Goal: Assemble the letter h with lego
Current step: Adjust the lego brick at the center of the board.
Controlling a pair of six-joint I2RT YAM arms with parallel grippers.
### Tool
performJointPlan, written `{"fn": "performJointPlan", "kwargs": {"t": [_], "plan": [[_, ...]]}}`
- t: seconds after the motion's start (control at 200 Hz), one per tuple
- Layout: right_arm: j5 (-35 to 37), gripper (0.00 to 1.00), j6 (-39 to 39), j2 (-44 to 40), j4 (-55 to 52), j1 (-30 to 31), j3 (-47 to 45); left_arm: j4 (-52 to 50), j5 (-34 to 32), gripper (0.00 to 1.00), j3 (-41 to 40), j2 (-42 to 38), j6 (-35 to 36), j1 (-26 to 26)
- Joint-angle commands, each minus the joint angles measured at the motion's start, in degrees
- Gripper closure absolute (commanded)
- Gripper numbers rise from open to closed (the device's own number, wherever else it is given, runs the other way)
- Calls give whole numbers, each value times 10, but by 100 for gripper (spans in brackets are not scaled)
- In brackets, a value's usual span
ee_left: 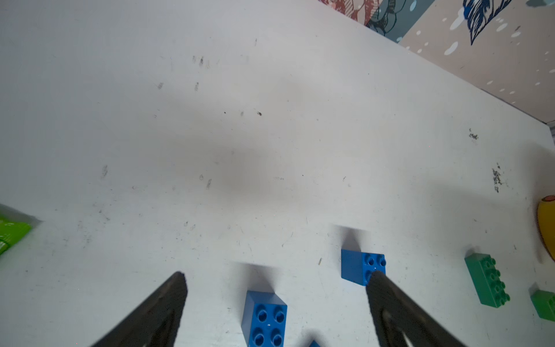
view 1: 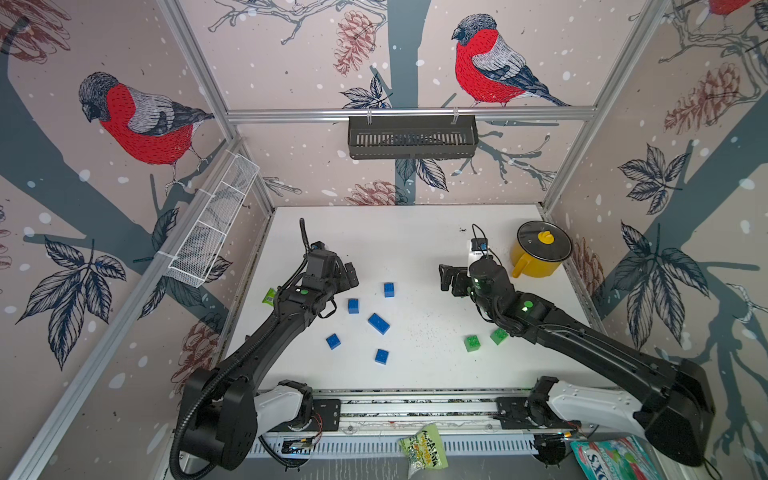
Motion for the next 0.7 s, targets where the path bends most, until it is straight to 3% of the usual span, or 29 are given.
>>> {"fn": "performJointPlan", "kwargs": {"t": [0.0,0.315,0.695], "plan": [[30,0,-10,10,-17,21,9,-44,3,7,15,31,14,-15],[47,0,-2,29,-37,62,10,-103,11,10,20,87,31,-21],[68,0,-2,55,-49,94,24,-117,10,22,31,141,31,-36]]}}
